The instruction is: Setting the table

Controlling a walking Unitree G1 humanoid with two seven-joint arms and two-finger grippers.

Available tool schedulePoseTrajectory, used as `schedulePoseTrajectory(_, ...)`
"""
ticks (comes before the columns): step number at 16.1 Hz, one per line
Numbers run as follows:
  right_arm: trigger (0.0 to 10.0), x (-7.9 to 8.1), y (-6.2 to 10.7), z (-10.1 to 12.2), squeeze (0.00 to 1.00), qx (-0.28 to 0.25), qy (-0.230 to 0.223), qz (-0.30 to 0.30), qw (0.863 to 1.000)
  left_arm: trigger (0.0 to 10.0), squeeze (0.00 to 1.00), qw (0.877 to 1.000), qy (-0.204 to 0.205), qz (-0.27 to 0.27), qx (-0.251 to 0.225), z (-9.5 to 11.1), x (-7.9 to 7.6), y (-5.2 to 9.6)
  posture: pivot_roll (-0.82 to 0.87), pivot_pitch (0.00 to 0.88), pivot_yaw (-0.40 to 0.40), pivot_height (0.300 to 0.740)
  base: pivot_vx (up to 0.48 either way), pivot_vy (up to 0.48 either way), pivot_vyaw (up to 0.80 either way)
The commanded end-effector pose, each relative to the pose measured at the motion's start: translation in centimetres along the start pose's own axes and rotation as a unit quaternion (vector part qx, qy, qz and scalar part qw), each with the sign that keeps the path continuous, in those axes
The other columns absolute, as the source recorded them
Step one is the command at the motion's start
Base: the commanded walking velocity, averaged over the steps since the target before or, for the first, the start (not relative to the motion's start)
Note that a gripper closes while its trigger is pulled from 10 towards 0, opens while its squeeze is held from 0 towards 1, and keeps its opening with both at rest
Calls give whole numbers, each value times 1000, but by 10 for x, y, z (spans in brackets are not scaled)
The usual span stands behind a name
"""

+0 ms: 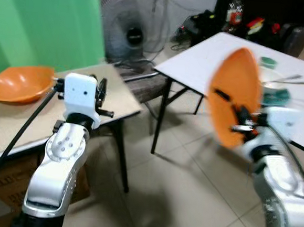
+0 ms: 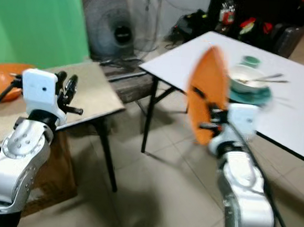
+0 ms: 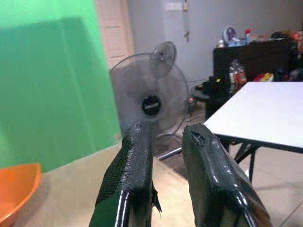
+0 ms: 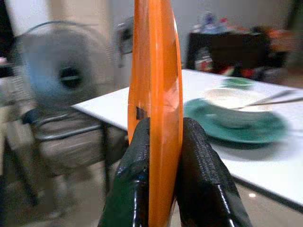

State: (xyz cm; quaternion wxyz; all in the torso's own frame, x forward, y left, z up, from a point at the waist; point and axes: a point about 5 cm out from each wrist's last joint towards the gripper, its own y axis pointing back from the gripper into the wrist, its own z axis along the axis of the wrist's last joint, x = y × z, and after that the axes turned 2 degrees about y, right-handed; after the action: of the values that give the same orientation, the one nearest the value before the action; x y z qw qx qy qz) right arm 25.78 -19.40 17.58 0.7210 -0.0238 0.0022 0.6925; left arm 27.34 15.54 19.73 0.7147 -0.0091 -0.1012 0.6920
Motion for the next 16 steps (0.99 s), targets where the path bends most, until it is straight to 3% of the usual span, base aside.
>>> schedulePoseTrajectory(1, 10000, 8, 0, 13, 0, -32, -2, 16, 999, 10000, 0, 1000, -7, 5, 7, -4, 4, 0, -83, 10, 13, 740, 0, -326, 0)
schedulePoseTrajectory(4, 10000, 7, 1, 9, 0, -19, -15, 14, 1000, 10000, 0, 1000, -7, 2, 8, -5, 4, 0, -82, 14, 13, 740, 0, -329, -181)
schedulePoseTrajectory(12, 10000, 8, 2, 10, 0, -14, -30, 11, 999, 10000, 0, 1000, -6, -1, 8, -6, 3, -1, -88, 19, 17, 740, 0, -328, -800)
schedulePoseTrajectory(16, 10000, 3, 2, 10, 0, -9, -24, -12, 1000, 10000, 0, 1000, 20, 3, 14, -9, 2, -1, -91, 20, 19, 740, 0, -154, -669)
